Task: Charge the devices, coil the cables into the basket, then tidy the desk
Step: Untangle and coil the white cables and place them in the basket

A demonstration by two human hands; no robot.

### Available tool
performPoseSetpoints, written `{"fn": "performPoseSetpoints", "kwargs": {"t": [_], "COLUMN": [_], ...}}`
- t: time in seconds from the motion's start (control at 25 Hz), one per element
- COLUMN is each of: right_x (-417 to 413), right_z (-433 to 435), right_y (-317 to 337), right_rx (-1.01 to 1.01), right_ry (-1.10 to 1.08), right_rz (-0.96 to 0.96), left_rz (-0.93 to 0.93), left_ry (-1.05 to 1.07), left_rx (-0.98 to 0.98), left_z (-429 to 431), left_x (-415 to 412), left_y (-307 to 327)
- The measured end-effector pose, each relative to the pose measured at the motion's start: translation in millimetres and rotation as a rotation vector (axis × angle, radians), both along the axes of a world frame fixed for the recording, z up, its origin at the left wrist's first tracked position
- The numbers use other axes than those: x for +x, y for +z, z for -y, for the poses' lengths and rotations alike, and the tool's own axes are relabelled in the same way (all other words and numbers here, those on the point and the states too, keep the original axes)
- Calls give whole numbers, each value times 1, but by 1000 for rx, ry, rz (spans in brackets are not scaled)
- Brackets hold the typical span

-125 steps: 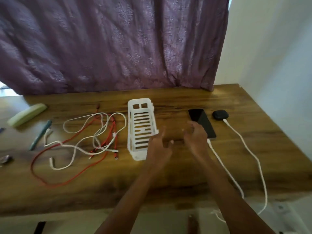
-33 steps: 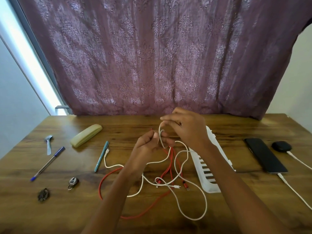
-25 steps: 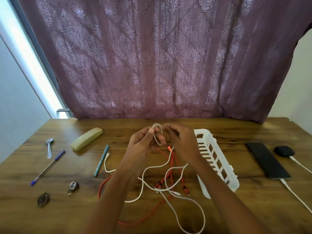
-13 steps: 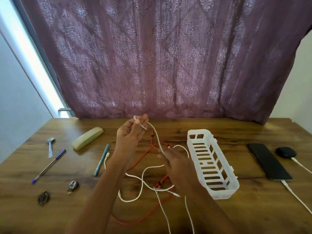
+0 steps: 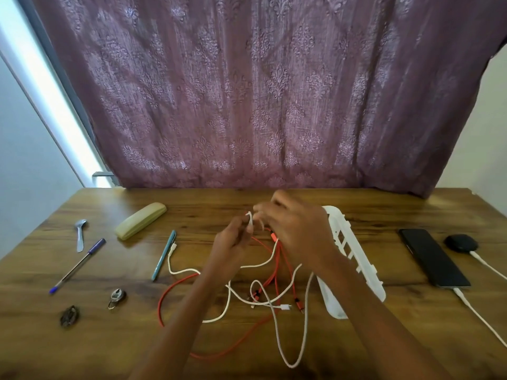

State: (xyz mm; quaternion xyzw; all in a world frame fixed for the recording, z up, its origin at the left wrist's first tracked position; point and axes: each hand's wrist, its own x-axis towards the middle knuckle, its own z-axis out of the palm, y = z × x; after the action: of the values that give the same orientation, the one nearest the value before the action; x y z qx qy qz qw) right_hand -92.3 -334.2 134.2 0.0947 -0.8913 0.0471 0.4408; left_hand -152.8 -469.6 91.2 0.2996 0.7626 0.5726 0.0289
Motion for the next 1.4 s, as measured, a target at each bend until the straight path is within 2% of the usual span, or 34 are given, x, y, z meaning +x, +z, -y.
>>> {"fn": "performPoseSetpoints", "kwargs": {"t": [0.08, 0.2, 0.28, 0.48, 0.72, 0.84, 1.0, 1.12, 1.28, 1.32, 1.4], "right_x": [-12, -25, -32, -43, -40, -32, -22, -11, 11, 15, 22], "right_z": [-10, -20, -23, -21, -18, -11, 6, 17, 31, 33, 34], "right_y": [7, 8, 3, -8, -28, -41, -57, -71, -77, -79, -78], "right_rx": [-142, -353, -454, -658, -663, -674, -720, -690, -599, -516, -239], "right_ry": [49, 61, 71, 91, -5, -70, -22, -41, 2, -33, -147], "right_rz": [-8, 114, 189, 219, 298, 378, 422, 500, 630, 644, 550], "left_rz": [4, 82, 142, 335, 636, 718, 773, 719, 601, 561, 435], "left_ry": [-37, -101, -132, -144, -117, -130, -214, -202, -132, -117, -68], "left_rx": [16, 62, 95, 228, 474, 514, 660, 743, 707, 660, 510], "left_z": [-1, -2, -3, -7, -5, -5, -4, -3, 0, 2, 4], "left_x": [8, 15, 14, 14, 4, 2, -1, -7, -12, -12, -11], "left_y": [6, 12, 15, 23, 25, 25, 24, 31, 35, 33, 26]}}
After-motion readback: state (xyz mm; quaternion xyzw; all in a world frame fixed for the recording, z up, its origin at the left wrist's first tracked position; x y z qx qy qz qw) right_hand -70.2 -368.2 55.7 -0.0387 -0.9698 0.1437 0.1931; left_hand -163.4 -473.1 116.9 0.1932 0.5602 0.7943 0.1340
